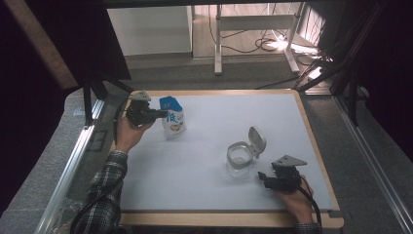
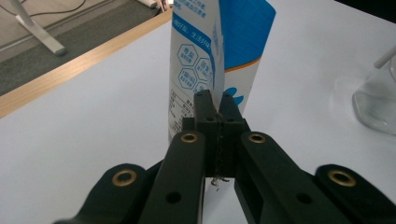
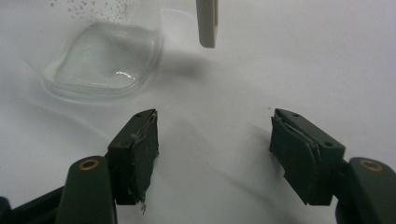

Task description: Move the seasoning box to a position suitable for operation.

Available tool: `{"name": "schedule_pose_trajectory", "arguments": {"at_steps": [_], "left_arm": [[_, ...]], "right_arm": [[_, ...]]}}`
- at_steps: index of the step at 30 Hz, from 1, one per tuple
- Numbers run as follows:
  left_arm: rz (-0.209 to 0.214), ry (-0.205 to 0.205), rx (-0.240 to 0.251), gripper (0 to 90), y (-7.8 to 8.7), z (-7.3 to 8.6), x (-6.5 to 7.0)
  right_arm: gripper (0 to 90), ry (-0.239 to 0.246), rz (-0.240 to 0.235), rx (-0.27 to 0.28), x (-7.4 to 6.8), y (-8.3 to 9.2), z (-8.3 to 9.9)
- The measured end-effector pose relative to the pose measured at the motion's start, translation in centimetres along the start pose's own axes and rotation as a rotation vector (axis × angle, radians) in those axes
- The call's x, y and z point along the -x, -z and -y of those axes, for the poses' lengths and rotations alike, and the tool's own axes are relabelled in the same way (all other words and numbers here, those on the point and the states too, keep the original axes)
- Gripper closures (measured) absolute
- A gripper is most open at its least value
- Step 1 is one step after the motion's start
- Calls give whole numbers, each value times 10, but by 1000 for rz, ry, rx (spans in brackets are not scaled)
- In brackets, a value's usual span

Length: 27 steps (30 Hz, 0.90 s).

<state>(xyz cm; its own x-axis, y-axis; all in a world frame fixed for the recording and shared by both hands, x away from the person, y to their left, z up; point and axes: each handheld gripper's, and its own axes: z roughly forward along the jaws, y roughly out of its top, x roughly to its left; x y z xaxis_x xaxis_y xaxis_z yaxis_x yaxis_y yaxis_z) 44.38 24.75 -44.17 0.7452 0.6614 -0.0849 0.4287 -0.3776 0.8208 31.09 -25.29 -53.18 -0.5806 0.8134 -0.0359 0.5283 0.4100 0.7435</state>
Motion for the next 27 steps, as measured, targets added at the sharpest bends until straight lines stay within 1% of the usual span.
{"name": "schedule_pose_trajectory", "arguments": {"at_steps": [1, 2, 4, 6, 7, 11, 14, 15, 19, 27], "left_arm": [[0, 0, 0, 900, 0, 0, 0], [15, 3, 10, 900, 0, 1, 0], [14, 2, 14, 900, 0, 1, 1], [17, 17, 21, 900, 0, 0, 3], [17, 17, 21, 900, 0, 0, 3], [-3, 31, 28, 900, -1, -1, 6], [-5, 36, 36, 900, -1, -1, 8], [-6, 34, 38, 900, -1, -1, 9], [11, 27, 59, 900, 1, -3, 15], [22, 11, 62, 900, 8, -6, 25]], "right_arm": [[326, 0, 0, 0, 0, 0, 0], [326, 0, 0, 0, 0, 0, 0], [326, 0, 0, 0, 0, 0, 0], [326, 0, 0, 0, 0, 0, 0], [326, 0, 0, 0, 0, 0, 0], [326, 2, 1, -1, 0, 0, 0], [325, 3, 2, -1, 0, 0, 0], [325, 3, 2, -1, 0, 0, 0], [319, 5, 1, -2, -1, 0, 0], [312, 6, -2, -3, -1, 0, 0]]}}
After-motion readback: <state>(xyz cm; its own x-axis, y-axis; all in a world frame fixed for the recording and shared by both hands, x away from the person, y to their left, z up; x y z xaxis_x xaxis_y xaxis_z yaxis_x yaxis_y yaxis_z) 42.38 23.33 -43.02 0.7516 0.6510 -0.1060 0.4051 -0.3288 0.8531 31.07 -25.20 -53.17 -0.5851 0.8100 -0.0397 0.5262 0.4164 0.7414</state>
